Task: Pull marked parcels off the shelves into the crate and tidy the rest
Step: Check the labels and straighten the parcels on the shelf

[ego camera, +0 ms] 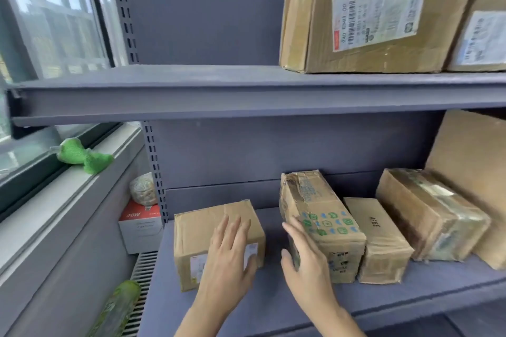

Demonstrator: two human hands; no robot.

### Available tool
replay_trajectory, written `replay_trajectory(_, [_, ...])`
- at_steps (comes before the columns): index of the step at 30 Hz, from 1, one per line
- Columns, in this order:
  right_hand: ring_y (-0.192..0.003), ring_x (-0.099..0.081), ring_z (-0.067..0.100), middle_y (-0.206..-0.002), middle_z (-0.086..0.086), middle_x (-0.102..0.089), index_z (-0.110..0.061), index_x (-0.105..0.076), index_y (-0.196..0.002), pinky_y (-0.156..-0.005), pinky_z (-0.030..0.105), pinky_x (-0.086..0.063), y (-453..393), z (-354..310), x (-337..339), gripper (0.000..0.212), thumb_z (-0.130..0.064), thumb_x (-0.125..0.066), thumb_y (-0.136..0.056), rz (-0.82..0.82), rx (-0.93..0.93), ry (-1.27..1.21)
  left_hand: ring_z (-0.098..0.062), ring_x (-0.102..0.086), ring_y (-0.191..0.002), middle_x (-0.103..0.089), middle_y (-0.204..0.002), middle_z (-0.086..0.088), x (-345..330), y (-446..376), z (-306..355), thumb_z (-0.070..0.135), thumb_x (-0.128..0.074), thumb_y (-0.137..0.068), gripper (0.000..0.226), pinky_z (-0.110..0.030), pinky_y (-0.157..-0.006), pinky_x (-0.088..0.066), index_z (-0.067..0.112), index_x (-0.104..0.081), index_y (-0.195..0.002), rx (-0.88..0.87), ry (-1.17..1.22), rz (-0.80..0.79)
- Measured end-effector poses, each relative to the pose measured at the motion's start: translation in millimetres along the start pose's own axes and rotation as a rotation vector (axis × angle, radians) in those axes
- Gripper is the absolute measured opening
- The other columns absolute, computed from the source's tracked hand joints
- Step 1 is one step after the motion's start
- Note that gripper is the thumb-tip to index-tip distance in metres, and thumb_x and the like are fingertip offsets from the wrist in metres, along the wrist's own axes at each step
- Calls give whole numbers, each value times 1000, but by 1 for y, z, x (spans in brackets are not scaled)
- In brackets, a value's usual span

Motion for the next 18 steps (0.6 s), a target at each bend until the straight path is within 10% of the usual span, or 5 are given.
replay_trajectory(7, [-105, -57, 14, -119, 1, -59, -4, -65, -107, -92, 21, -45, 14, 25, 87, 35, -15, -42, -83, 233, -25, 84, -14, -27, -135, -41, -137, 5, -34, -18, 66, 30, -41, -85, 55, -25, -110, -19, 12, -39, -137, -22, 326, -38])
replay_trajectory(11, [-114, -51, 16, -119, -4, -54, -5, -64, -107, -99, 10, -31, 1, 57, 124, 31, -12, -48, -82, 286, -142, 131, -4, -15, -137, -26, -142, 14, -49, -32, 93, 21, -52, -91, 58, -14, -111, -9, 18, -26, -143, 27, 423, -97])
replay_trajectory(18, [-126, -37, 5, -139, -3, -43, -12, -48, -130, -97, 6, -23, -16, 105, 121, 45, -8, -59, -86, -42, -268, 42, -2, -28, -135, -31, -146, 17, -85, -29, 111, 49, -44, -81, 70, -22, -111, -26, 26, -23, -144, 277, 600, -220])
Point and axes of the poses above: each hand's wrist, its own y-axis away from the middle knuckle, its own x-axis out of the back of the hand, z = x × y, the point moved 6 cm from there along -y, towards the middle knuckle
